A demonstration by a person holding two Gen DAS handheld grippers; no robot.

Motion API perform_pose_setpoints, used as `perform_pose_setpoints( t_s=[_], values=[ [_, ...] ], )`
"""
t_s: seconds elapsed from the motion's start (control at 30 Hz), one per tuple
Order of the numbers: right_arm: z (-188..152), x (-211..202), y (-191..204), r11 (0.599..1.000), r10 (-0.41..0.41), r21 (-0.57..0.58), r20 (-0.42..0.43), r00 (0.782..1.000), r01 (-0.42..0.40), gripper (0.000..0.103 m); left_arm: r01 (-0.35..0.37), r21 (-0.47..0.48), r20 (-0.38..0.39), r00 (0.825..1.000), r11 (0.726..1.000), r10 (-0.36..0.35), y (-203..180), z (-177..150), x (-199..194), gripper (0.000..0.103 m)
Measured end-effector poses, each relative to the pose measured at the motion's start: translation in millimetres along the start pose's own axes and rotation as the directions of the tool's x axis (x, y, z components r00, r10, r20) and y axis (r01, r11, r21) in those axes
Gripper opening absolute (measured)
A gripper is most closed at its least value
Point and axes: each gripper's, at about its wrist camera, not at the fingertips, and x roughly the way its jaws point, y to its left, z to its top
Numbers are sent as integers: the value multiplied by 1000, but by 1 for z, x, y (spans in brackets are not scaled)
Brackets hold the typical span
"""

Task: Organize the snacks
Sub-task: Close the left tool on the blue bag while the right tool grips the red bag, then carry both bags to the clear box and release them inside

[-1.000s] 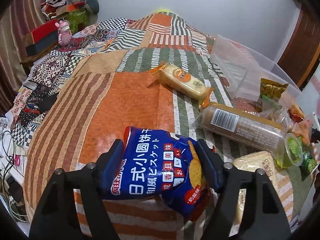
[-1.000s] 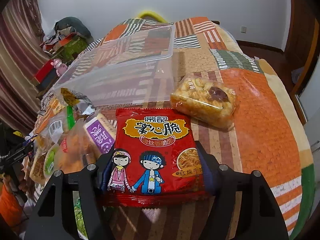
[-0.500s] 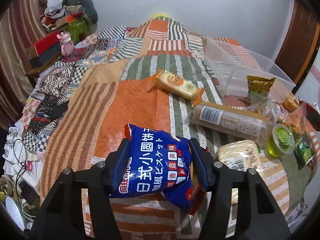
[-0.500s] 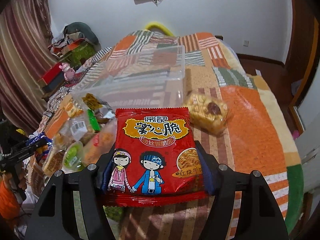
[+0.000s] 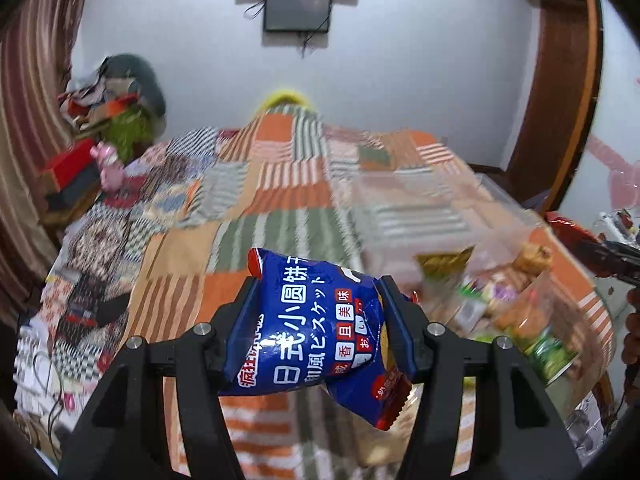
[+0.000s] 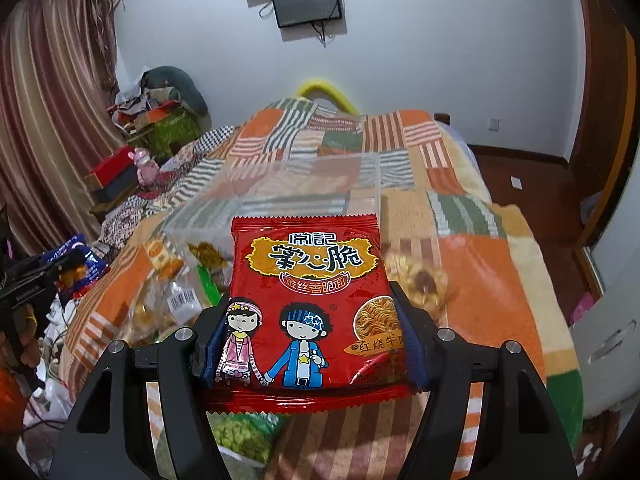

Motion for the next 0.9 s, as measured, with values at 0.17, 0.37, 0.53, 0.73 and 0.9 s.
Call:
perform_pose_setpoints(
  t_s=[0.17, 0.37, 0.53, 0.73, 0.9],
  values=[
    [13, 2, 2, 1000, -5, -5, 34, 999, 5, 66, 36, 37, 37, 999, 999, -38, -23, 23, 7, 59],
    [28, 9, 4, 1000, -15, -15, 74, 997, 16, 66, 74, 38, 63, 995, 997, -76, -39, 48, 23, 59],
    [42, 22, 5, 1000, -21, -19, 92, 996, 23, 66, 88, 30, 67, 994, 996, -90, -47, 64, 43, 59],
    [53, 38, 3, 999, -40, -24, 93, 995, 42, 66, 97, 38, 55, 994, 995, -99, -57, 78, 73, 59],
    [61, 56, 3, 998, -46, -31, 74, 996, 49, 66, 110, 42, 32, 993, 993, -112, -68, 84, 97, 59]
  ],
)
